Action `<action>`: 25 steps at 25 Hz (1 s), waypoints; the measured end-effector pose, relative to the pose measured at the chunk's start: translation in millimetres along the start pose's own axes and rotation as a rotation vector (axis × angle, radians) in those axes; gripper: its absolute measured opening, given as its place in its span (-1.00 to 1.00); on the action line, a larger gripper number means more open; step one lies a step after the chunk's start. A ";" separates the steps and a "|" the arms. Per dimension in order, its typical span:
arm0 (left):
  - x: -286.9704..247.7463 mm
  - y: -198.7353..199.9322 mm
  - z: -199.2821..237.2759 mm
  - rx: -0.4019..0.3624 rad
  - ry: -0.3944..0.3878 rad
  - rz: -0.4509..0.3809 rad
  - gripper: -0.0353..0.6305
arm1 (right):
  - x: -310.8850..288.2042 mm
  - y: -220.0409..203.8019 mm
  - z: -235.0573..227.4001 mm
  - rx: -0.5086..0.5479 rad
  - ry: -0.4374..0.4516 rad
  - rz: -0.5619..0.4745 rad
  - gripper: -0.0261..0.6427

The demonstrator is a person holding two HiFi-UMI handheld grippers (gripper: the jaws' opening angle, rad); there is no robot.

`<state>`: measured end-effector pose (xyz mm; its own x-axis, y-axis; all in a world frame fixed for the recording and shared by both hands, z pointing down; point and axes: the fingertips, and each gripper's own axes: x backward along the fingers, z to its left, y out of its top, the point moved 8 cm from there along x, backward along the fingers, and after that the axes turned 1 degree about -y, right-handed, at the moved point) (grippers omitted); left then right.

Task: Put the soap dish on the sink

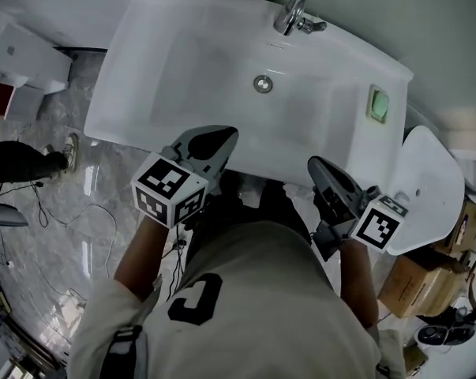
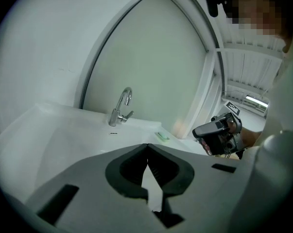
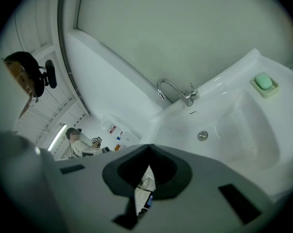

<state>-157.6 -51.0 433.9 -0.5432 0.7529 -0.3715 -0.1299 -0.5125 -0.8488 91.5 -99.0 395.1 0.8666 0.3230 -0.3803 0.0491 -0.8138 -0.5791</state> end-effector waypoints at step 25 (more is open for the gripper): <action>-15.3 -0.5 -117.3 -0.120 0.008 0.007 -0.84 | 119.3 -36.7 -1.4 -0.001 0.131 -0.122 -0.89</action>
<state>-51.9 -13.8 395.9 -0.5373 0.7529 -0.3801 -0.0256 -0.4650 -0.8850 193.8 -31.2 372.0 0.9117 0.3532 -0.2099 0.1582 -0.7733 -0.6141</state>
